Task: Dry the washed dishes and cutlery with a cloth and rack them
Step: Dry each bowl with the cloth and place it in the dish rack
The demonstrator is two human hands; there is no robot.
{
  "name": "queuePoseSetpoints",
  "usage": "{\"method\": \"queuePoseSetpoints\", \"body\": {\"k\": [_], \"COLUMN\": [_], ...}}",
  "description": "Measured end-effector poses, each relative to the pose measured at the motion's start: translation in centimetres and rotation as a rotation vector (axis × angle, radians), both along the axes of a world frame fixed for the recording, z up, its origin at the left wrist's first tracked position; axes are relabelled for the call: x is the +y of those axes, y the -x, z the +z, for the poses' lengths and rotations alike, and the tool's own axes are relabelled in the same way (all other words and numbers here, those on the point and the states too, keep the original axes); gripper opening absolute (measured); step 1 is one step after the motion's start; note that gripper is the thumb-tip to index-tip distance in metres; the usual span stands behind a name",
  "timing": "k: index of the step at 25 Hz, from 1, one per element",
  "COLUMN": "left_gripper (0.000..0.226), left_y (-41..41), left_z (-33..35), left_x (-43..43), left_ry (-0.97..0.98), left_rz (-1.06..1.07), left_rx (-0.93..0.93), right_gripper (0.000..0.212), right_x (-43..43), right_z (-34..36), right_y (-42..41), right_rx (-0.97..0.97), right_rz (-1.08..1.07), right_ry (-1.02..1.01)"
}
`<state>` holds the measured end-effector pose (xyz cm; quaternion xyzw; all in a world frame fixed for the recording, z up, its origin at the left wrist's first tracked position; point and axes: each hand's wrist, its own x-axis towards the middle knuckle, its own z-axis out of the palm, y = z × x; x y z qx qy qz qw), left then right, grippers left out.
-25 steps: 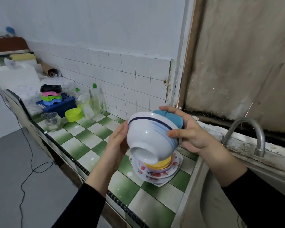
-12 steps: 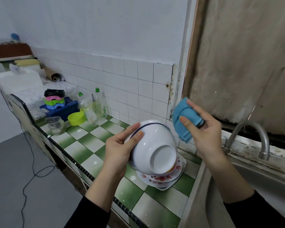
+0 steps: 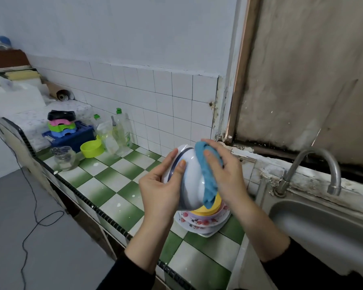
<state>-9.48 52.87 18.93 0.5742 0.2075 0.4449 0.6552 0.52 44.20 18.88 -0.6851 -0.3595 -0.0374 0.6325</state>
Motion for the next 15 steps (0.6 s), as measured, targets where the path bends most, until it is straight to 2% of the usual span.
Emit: {"method": "queuePoseSetpoints", "body": {"k": [2,3,4,7,9,11,13,14,15], "left_gripper": [0.029,0.028,0.028,0.027,0.026,0.029,0.028,0.026,0.024], "left_y": [-0.2,-0.2,-0.1,0.0,-0.1,-0.1,0.1,0.2,0.3], "left_z": [0.0,-0.1,-0.2,-0.6,-0.8,-0.8,-0.6,-0.3,0.0], "left_x": [0.0,0.0,0.0,-0.4,-0.5,-0.3,0.0,0.2,0.2], "left_ry": [0.035,0.040,0.035,0.043,0.093,0.171,0.256,0.290,0.310], "left_rz": [-0.022,-0.024,-0.022,-0.015,-0.003,-0.006,-0.014,-0.018,-0.025], "left_rx": [-0.030,-0.030,-0.023,0.003,0.014,0.020,0.021,0.015,0.007], "right_gripper": [0.038,0.039,0.035,0.016,0.018,0.026,0.033,0.033,0.032], "right_x": [-0.1,-0.1,-0.2,0.0,0.5,0.7,-0.1,-0.6,-1.0], "right_z": [-0.4,-0.5,-0.4,0.2,-0.3,-2.1,-4.3,-5.6,-6.5], "right_y": [2.3,2.2,1.6,-1.0,0.1,2.7,4.2,4.4,4.5], "right_rx": [-0.306,-0.367,-0.318,0.126,0.122,-0.147,-0.476,-0.571,-0.581], "right_rz": [0.036,0.046,0.049,-0.012,-0.118,-0.207,-0.225,-0.257,-0.308], "right_ry": [0.050,0.059,0.060,-0.017,-0.098,-0.214,-0.247,-0.248,-0.261]}}
